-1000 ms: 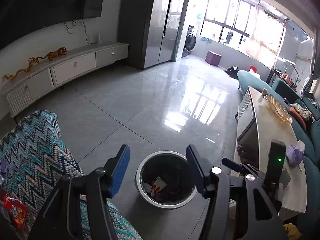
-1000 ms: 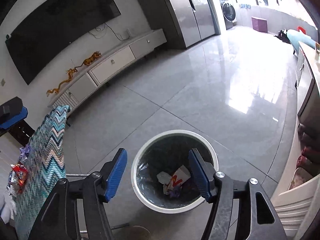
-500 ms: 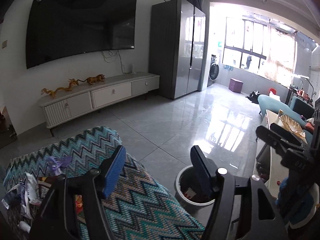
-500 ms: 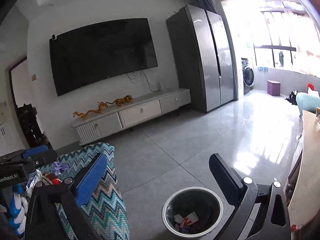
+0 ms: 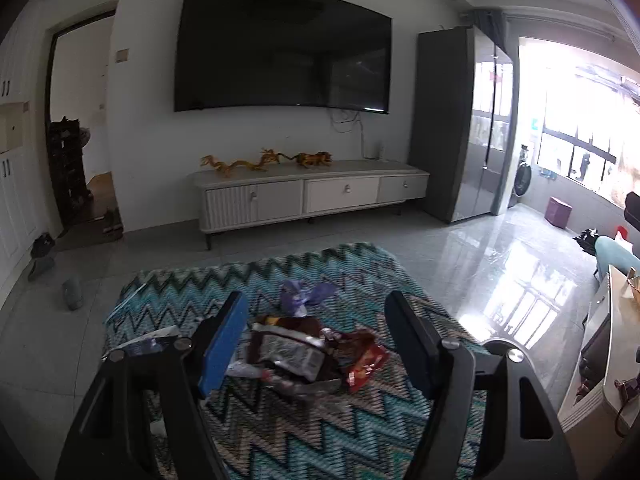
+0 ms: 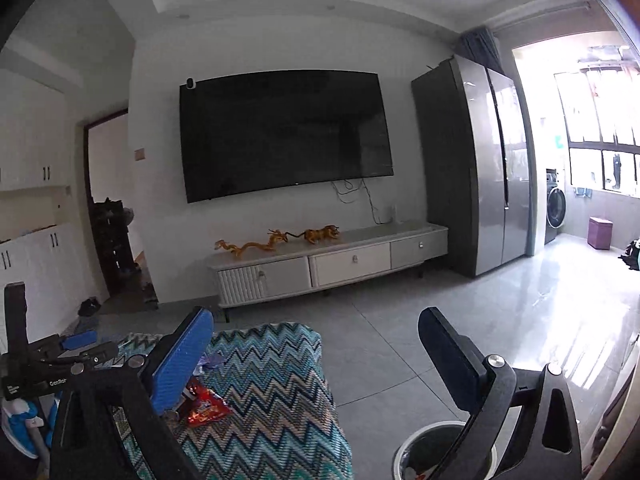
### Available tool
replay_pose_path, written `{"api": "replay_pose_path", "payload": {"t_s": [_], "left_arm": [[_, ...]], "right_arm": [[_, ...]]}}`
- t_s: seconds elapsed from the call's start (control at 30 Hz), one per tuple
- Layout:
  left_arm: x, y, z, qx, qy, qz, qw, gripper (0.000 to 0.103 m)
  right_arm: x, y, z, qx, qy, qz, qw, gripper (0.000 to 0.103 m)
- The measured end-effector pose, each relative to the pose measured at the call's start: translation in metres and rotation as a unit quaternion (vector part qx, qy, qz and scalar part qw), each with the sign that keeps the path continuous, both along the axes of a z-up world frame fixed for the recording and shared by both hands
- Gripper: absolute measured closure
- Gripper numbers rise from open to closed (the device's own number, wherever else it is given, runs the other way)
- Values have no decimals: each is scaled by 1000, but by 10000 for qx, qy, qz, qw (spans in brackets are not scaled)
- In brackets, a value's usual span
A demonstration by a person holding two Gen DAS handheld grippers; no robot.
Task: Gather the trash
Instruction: 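Return both tools over the blanket toward the remaining trash, then grasp white paper wrapper with left tool while right tool grasps red snack bag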
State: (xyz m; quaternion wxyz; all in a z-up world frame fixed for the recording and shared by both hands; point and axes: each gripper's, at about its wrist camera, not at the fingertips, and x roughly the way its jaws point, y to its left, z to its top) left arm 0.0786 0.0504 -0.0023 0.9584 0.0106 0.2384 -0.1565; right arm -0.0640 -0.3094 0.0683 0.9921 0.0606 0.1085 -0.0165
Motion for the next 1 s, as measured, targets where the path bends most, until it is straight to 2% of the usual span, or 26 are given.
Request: {"api": "replay_pose_path", "payload": {"t_s": [0.1,0.23,0.37,0.53,0.67,0.77,0.8,0.87,1.0], "left_arm": [[10,36,-20,66,186,321,9993,33],[28,65,-55,236,593,513,9966,33],[44,68,-84,476,927,470,9934,33],[66,65,-113,770,1210,338,9891,33],[82,61,-128,973,1345,338,9856,34],[92,62,-136,971,1443,355,9841,35],[94,63,-138,954,1473,358,9838,37],[98,65,-141,892,1566,309,9831,51],[99,66,-145,815,1664,141,9826,71]], "right_arm": [[22,25,-9,-18,166,292,9994,0],[61,55,-38,-43,715,737,9947,0],[105,85,-75,-40,1350,1193,9836,0],[163,115,-126,44,2147,1626,9630,0],[195,132,-159,-128,2476,1841,9511,0],[212,137,-180,-98,2640,1947,9446,0],[219,139,-186,-92,2698,1989,9421,0],[227,142,-197,-99,2798,2053,9378,0],[242,149,-214,-121,2957,2170,9302,2]]}}
